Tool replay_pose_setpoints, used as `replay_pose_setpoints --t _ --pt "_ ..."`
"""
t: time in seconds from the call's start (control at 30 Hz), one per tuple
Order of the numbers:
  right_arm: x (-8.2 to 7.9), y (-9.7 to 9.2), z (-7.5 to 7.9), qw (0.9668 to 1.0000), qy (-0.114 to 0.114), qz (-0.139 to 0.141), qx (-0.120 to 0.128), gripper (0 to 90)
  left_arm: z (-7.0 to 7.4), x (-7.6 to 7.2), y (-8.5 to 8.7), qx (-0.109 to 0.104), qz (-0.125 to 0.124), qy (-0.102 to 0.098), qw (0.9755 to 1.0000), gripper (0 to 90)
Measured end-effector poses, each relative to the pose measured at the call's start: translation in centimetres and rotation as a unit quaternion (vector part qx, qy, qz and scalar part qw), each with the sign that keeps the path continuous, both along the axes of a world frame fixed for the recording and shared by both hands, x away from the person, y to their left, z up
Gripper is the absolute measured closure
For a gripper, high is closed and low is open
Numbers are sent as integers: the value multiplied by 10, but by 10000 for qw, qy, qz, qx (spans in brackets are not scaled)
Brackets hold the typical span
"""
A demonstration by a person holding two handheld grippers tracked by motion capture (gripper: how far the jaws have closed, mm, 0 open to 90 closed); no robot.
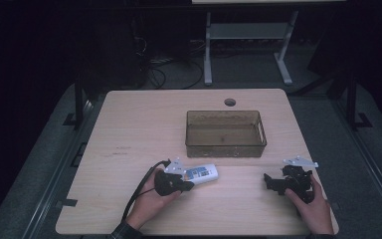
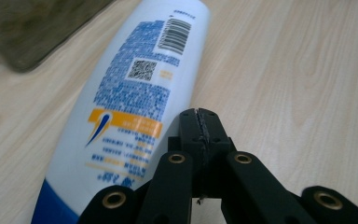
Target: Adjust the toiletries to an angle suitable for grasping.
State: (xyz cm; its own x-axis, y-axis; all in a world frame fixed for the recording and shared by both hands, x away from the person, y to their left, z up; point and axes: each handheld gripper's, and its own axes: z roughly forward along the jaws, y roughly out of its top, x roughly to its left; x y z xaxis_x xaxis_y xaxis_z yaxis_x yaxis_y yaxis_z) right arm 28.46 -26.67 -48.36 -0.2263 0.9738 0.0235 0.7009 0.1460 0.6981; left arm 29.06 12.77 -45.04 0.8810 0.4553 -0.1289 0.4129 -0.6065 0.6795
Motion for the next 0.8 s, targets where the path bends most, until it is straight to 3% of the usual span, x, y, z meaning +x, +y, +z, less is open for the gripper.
replay_pose_setpoints --t 0.8 --pt "0 0 0 10000 1 1 1 0 3 15 35 88 503 -124 9986 900"
